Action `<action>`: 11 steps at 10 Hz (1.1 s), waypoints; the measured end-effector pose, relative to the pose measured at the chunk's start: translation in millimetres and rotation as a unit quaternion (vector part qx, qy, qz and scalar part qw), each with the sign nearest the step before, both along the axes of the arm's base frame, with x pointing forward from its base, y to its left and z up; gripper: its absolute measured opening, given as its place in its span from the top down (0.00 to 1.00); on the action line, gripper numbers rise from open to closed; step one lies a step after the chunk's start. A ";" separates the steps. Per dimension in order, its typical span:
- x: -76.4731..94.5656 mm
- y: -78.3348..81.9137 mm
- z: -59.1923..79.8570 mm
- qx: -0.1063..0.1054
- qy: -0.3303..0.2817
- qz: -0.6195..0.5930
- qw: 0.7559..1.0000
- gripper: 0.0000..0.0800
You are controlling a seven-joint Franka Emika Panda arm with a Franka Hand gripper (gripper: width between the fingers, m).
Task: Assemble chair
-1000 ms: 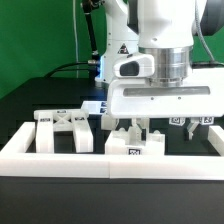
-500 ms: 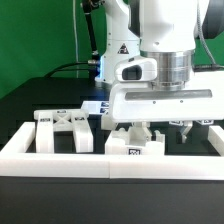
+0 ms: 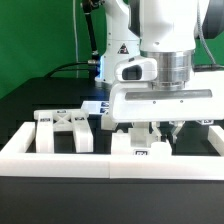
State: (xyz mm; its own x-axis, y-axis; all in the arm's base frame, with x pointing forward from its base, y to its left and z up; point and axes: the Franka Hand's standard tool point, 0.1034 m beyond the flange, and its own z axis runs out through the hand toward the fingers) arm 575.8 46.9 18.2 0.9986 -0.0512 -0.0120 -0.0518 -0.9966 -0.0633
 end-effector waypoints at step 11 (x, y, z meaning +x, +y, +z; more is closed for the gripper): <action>7.9 61.5 5.6 0.011 -0.008 0.035 0.999 0.96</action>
Offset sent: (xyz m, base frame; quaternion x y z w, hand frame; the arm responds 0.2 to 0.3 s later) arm 0.0000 0.0000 0.0000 0.0000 0.0000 0.0000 1.0000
